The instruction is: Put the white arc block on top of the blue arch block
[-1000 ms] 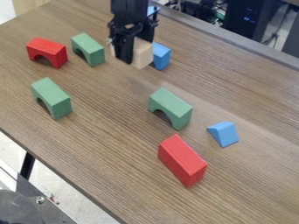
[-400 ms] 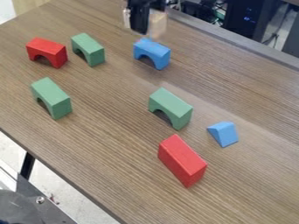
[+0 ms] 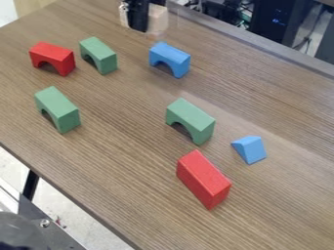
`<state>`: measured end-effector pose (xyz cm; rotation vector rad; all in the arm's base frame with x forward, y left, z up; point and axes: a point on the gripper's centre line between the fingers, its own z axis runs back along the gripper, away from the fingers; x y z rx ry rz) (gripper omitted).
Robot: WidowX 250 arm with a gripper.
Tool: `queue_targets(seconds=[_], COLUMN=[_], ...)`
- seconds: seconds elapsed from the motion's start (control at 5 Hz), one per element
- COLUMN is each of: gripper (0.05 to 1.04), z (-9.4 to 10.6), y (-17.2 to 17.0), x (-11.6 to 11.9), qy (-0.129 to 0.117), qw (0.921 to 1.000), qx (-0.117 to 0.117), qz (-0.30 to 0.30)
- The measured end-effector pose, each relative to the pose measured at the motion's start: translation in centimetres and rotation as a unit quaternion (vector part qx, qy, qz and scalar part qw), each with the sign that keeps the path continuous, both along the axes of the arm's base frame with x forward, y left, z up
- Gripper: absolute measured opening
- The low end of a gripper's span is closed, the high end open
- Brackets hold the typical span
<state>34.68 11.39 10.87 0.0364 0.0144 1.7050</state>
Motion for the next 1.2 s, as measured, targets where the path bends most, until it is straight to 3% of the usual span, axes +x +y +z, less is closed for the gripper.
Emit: queue_targets(seconds=[0.2,0.6,1.2], gripper=[0.601,0.601,0.601], z=[-0.6,-3.5,-5.0], y=[-0.1,-2.6,-3.2], x=[-0.2,2.8,3.4], qy=[0.002,0.016,0.037], qw=[1.0,0.9997,0.9987], qx=[-0.001,0.014,0.029], qz=[0.004,-0.006,-0.019])
